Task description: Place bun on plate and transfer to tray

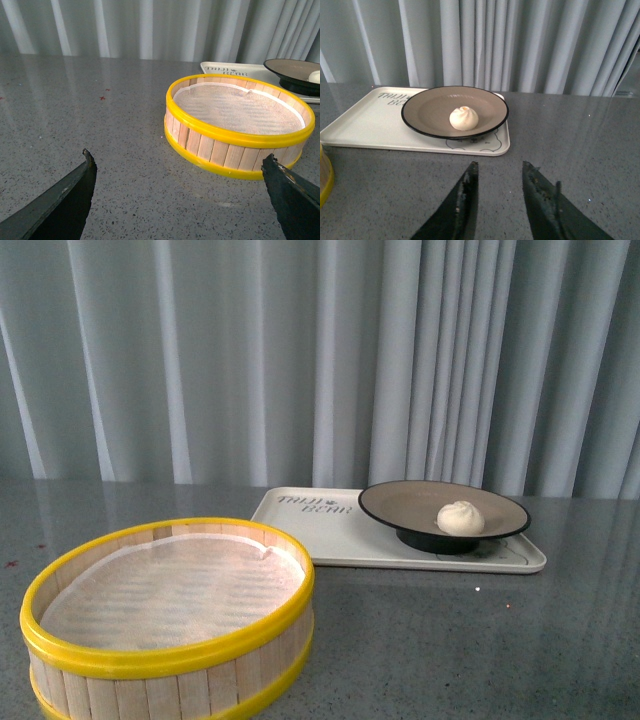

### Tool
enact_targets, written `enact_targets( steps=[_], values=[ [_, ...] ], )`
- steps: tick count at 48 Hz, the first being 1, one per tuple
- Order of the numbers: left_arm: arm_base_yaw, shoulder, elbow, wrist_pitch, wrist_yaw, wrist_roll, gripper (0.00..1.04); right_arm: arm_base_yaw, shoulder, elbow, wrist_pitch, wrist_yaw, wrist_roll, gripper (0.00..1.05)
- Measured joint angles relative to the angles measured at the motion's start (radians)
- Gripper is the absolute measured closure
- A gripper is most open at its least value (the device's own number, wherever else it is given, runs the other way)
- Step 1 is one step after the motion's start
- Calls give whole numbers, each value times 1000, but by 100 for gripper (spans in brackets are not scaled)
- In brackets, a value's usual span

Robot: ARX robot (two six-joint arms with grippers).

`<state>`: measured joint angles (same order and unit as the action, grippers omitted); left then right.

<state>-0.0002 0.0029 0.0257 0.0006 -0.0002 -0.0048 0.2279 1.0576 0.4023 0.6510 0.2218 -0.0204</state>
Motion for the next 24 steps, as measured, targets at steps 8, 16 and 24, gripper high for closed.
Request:
enact_targets(
  steps=[8,16,24],
  values=[
    [0,0,0,0,0,0,7,-53,-96,-118,14,-57,2,103],
    [0,0,0,0,0,0,7,-105,-209,-218,5,-105,8,103],
    [0,0,0,0,0,0,7,-137,-302,-277,-30,-135,9,103]
  ],
)
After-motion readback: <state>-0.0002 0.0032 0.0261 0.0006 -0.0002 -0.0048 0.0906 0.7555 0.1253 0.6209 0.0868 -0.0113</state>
